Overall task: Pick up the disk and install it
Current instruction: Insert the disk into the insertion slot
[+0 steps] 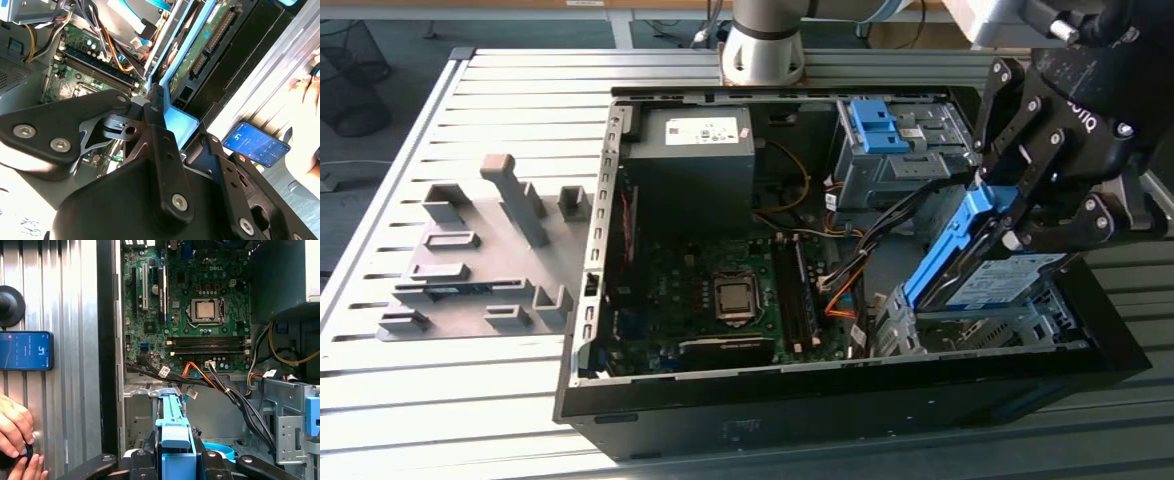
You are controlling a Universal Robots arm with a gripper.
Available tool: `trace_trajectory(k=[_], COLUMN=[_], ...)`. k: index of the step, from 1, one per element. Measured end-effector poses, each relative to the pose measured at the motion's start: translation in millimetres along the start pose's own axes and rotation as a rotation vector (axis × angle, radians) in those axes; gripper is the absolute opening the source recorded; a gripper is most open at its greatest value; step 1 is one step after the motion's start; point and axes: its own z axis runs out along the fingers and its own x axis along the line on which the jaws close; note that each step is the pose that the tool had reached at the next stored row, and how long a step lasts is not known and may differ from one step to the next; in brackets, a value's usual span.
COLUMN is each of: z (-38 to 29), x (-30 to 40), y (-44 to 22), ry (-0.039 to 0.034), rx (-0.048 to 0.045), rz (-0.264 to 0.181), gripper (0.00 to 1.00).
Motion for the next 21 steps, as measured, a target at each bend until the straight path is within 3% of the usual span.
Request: trace_trajectory(k=[14,15,21], z=[2.7,3.4,14.2], x=[0.0,0.0,0.1], y=[0.0,0.0,0.0], ry=[0.0000,0.0001,0.0000], rx=[0.0000,0.0001,0.0000], rz=[0.000,0.000,0.000], gripper=[0.38,0.44,0.44])
